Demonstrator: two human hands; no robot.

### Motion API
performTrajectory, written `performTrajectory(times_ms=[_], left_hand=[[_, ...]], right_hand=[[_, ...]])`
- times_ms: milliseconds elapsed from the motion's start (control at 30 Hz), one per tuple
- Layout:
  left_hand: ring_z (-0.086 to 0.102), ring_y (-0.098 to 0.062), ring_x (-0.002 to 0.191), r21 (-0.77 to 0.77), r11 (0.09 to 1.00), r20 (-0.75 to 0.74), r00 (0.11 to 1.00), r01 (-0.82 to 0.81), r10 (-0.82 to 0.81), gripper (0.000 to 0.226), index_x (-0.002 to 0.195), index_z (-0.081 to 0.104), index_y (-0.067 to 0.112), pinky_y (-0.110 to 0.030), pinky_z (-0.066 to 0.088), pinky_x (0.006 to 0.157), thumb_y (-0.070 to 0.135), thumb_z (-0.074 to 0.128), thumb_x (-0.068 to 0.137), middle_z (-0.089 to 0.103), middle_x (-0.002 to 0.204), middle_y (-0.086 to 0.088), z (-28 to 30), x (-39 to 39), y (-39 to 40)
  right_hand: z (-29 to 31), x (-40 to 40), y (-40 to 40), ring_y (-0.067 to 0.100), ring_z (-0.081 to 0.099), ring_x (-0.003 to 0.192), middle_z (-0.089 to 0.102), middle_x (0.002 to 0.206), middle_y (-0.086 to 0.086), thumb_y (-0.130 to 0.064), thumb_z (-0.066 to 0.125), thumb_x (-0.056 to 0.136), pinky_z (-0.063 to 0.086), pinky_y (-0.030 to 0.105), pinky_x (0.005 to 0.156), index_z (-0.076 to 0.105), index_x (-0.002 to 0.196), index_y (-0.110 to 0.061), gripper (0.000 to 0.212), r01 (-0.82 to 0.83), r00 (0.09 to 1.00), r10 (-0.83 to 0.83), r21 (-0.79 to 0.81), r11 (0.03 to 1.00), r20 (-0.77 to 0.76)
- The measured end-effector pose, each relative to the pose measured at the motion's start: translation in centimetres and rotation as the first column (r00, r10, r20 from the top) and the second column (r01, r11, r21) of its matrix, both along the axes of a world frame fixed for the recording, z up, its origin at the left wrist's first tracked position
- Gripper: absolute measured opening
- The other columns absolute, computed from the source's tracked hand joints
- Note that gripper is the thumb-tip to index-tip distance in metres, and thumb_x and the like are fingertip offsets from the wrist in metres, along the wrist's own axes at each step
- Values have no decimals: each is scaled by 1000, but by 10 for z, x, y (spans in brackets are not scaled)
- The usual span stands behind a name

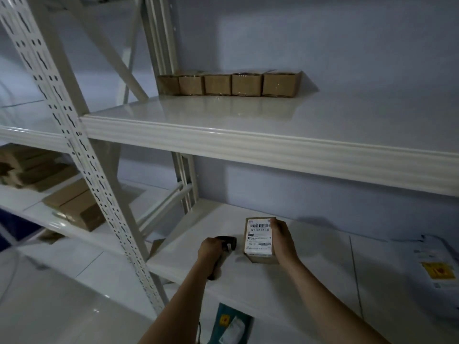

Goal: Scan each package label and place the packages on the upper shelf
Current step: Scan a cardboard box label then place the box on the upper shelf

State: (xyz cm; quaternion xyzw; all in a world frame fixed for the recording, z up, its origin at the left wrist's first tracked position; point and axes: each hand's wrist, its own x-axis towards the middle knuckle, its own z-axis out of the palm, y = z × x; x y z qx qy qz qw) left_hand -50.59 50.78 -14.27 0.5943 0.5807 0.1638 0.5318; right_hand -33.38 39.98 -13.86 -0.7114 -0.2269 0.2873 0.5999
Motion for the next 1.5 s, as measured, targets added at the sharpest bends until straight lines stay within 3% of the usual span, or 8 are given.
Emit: performTrajectory(times_ms=[167, 400, 700, 800, 933, 1067, 1300, 1500], left_hand=[[46, -36, 131, -52, 996, -254, 963, 76, -87, 62, 146, 34, 1, -40, 42, 108, 24, 60, 95, 43, 145, -22, -25, -10, 45], [56, -31, 121, -167, 951, -353, 885, 258, -302, 61, 134, 47, -4, -38, 47, 104, 35, 65, 91, 55, 134, -20, -61, -2, 78], [61, -30, 106, -174, 850, -146, 841, 497, -521, 50, 134, 42, -6, -37, 54, 88, 17, 61, 94, 56, 128, -24, -70, -8, 91], [64, -25, 74, -99, 894, 62, 899, 438, -434, 8, 99, 52, -7, -25, 55, 60, -2, 56, 93, 62, 93, -18, -56, -16, 90], [52, -20, 59, -53, 890, 227, 874, 452, -431, 10, 85, 58, 1, -30, 44, 59, -7, 55, 89, 55, 72, -11, -23, -26, 89], [51, -22, 51, -136, 878, 392, 839, 458, -377, 4, 94, 60, 4, -31, 45, 52, 6, 60, 90, 54, 64, -9, 12, -36, 78], [44, -18, 42, -64, 874, 367, 826, 481, -428, 15, 85, 61, 9, -27, 38, 46, 23, 66, 87, 53, 58, -5, 51, -30, 57], [44, -18, 43, -6, 860, 329, 813, 510, -480, 19, 84, 62, 9, -26, 38, 47, 27, 66, 83, 52, 56, -2, 66, -30, 39]], right_hand=[[-19, 7, 40, 1, 66, 74, 69, 89, -13, -51, 42, 103, 47, 8, 46, 59, 105, -28, 28, 6, 1000, -5, -32, 999, 19], [-34, 12, 66, 4, 66, 76, 70, 99, -2, -52, 42, 102, 46, 12, 47, 58, 109, -26, 31, 62, 996, -53, -141, 988, 69], [-25, -8, 54, 16, 71, 93, 72, 109, 0, -60, 47, 97, 59, 27, 71, 59, 119, -20, 47, 208, 976, -198, -131, 969, 84], [-25, -20, 40, 22, 70, 97, 72, 110, 4, -59, 51, 96, 58, 41, 88, 59, 119, -19, 47, 300, 952, -285, -142, 944, 116], [-16, -47, 24, 6, 63, 83, 70, 108, 2, -57, 54, 95, 46, 20, 64, 58, 112, -27, 35, 390, 912, -364, -124, 912, 186], [-6, -66, 11, 12, 66, 91, 66, 113, 1, -56, 62, 90, 48, 22, 64, 58, 118, -29, 38, 376, 924, -365, -84, 923, 115], [12, -67, -6, 19, 70, 101, 69, 116, -4, -45, 82, 79, 63, 45, 79, 62, 119, -33, 47, 262, 962, -260, 17, 965, -80], [27, -62, -25, 13, 72, 95, 72, 112, -4, -24, 90, 73, 62, 32, 72, 64, 116, -26, 51, 184, 983, -183, 98, 978, -14]])
